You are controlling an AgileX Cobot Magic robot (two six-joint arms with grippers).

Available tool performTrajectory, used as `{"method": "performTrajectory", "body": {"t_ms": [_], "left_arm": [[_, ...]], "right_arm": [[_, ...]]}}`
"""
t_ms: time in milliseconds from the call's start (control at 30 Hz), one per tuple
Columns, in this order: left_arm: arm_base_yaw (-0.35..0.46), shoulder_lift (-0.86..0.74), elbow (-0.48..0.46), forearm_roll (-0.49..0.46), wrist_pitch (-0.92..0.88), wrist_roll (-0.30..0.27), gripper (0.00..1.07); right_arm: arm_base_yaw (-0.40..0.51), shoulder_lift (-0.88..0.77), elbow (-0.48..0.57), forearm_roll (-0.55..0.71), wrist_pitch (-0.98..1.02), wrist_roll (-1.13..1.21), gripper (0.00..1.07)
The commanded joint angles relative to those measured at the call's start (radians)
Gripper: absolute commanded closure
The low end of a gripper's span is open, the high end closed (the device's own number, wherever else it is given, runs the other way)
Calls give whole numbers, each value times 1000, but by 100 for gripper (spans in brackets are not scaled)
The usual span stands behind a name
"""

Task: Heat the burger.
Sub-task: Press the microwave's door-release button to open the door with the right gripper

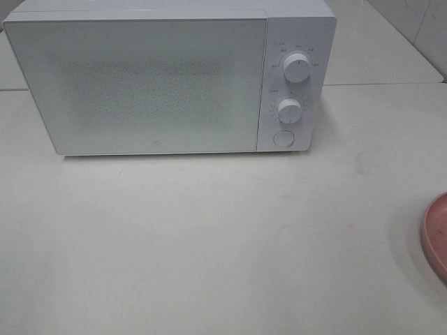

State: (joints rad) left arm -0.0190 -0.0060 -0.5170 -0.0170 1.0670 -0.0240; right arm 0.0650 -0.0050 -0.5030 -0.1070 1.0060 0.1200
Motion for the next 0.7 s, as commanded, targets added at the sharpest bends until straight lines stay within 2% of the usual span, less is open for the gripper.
{"method": "performTrajectory", "body": {"t_ms": [33, 700], "left_arm": [[3, -18, 1, 4, 2, 0, 9], [3, -18, 1, 4, 2, 0, 9]], "right_arm": [[-4, -26, 3, -8, -7, 7, 32], [-4, -23, -21, -8, -45, 6, 32]]}}
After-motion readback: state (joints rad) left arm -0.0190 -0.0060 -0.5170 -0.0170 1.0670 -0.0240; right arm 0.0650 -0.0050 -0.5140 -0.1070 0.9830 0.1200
